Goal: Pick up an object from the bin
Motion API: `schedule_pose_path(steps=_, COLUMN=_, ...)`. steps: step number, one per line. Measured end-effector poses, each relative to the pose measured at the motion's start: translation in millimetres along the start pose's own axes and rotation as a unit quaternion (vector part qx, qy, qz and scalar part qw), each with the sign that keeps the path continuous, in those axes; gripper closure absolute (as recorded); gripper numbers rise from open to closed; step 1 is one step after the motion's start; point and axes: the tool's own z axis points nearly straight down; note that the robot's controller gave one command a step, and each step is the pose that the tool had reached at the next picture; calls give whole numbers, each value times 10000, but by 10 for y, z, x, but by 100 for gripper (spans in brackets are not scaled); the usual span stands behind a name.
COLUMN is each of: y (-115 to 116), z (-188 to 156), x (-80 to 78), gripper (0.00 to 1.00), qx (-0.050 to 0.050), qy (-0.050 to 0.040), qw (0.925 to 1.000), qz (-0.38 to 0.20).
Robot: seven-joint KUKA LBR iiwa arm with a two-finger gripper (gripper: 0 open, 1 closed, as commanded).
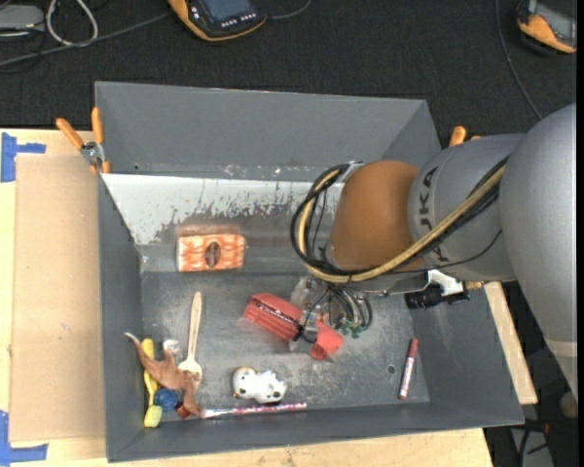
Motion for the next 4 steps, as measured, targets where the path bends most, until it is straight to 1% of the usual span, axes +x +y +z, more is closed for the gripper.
schedule_pose_path(steps=4, y=-1, z=0, x=-1, gripper=100, qx=-1, qy=-2, qw=10000, qz=20)
